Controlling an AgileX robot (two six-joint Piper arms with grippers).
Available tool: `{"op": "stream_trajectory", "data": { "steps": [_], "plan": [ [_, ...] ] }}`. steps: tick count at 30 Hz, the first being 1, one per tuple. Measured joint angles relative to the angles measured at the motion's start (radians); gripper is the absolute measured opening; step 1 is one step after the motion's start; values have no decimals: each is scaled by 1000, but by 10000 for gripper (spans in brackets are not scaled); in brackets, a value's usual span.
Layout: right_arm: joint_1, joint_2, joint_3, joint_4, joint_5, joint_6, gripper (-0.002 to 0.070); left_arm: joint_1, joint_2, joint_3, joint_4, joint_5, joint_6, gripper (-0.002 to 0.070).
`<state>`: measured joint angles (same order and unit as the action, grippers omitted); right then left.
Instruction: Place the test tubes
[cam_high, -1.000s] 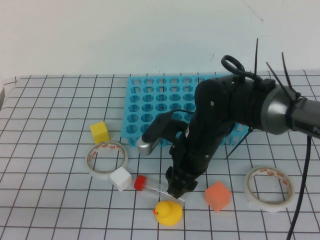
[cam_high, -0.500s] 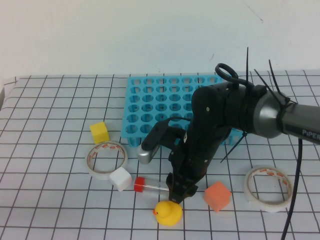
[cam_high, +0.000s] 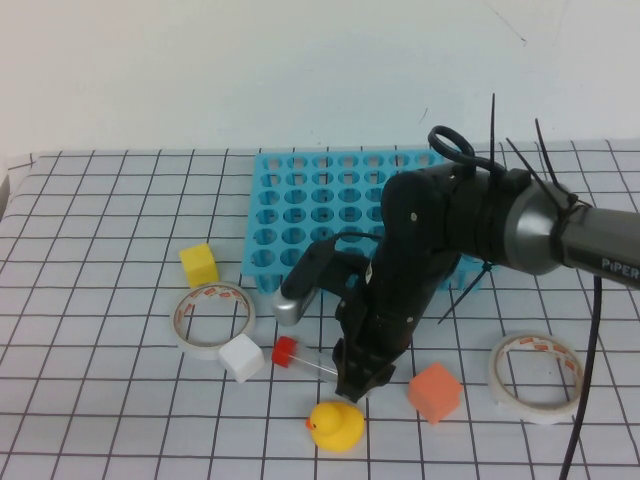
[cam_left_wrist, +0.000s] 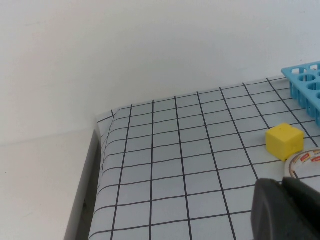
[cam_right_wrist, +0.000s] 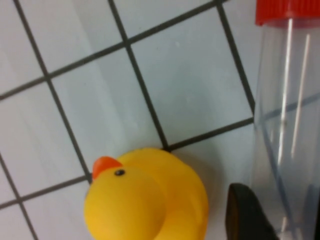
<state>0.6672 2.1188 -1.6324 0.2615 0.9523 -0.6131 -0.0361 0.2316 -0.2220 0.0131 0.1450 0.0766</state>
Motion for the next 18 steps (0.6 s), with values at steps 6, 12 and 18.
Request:
{"op": "stream_trajectory", "data": {
  "steps": [6, 12, 18],
  "plan": [
    [0, -58, -101, -2, 81, 69, 233, 0, 0, 0, 0, 0, 0, -2],
    [1, -206, -257, -58, 162, 113, 233, 0, 0, 0, 0, 0, 0, -2],
    [6, -402, -287, -281, 239, 239, 233, 0, 0, 0, -2, 12, 0, -1]
  ]
}}
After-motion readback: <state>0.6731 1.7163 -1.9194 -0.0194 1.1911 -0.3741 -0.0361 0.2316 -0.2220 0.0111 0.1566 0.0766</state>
